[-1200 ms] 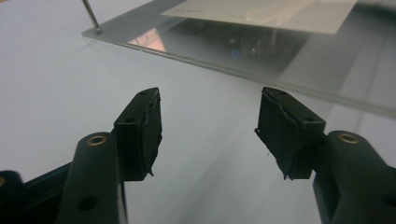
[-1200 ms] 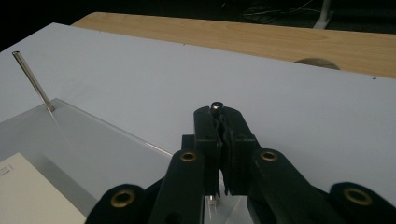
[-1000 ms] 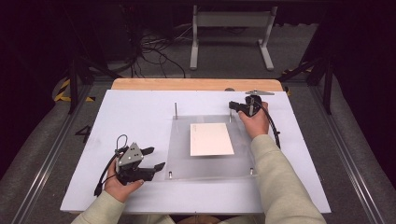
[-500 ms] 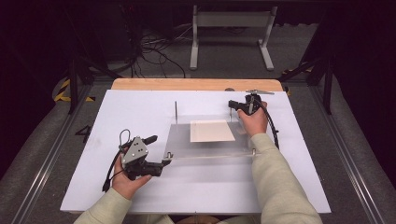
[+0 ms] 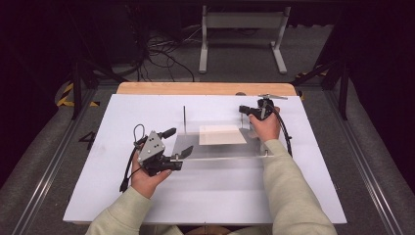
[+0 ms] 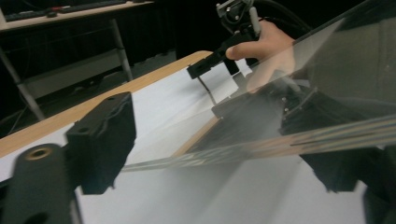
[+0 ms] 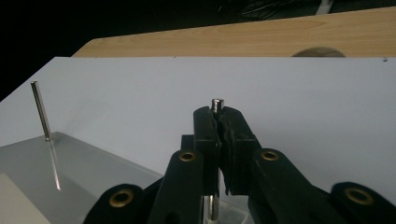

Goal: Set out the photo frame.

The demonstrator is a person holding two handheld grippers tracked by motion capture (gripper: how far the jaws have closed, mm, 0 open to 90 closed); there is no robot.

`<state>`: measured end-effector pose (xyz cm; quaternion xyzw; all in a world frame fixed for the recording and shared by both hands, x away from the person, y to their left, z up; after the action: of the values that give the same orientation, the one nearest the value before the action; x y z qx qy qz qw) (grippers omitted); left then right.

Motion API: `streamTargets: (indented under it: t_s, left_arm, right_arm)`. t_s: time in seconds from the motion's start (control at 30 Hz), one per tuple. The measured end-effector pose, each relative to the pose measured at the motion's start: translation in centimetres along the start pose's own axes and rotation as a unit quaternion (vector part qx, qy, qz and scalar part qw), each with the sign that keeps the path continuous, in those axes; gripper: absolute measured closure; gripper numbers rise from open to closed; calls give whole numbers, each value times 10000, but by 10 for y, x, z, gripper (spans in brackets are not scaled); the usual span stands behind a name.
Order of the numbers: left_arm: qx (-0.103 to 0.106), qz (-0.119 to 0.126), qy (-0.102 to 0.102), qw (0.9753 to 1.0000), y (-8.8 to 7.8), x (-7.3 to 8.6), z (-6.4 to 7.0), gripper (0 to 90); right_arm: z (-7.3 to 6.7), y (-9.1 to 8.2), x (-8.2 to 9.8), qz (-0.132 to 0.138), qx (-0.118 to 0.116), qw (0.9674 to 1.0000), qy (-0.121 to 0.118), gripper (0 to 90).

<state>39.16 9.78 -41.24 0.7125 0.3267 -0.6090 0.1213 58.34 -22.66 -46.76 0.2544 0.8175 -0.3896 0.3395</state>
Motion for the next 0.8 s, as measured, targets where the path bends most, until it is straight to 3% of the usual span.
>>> streamTargets:
  t_s: [0.1,0.23,0.47,0.6,0.67,0.7,0.73,0.8]
  left_arm:
    - [10,15,80,10000,2,-3,3,320]
    - [-146,-5,-56,9999,1,-3,-2,402]
    - [-266,-45,6,9996,0,-3,-4,427]
    - [-271,-89,33,9996,-1,-2,-5,428]
    - [-272,-95,19,9996,-1,-2,-5,428]
    - [-272,-95,19,9996,-1,-2,-5,429]
    - [-259,-108,18,9996,-1,-2,-6,428]
    - [-260,-107,20,9996,-1,-2,-6,429]
  right_arm:
    - [0,0,0,6,27,10000,10,855]
    - [1,1,1,41,20,10000,40,853]
    - [-2,-1,1,35,128,9999,-56,849]
    - [-5,-2,1,6,291,9991,-309,832]
    - [-5,-5,2,-87,426,9981,-438,750]
    - [-5,-5,2,-87,426,9981,-438,750]
    - [-5,-8,5,-77,438,9974,-571,666]
    - [-4,-15,7,-28,429,9964,-734,619]
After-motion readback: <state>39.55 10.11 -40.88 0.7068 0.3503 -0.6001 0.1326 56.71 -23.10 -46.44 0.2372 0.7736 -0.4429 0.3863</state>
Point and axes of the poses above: each handheld gripper's, and its own axes: y roughly forward along the jaws, x roughly out of its underside, z roughly to its right, the point moved 4 cm from there along y, roughly forward along the jaws, and after that the axes turned 9 degrees about y, right-handed, at the moved point
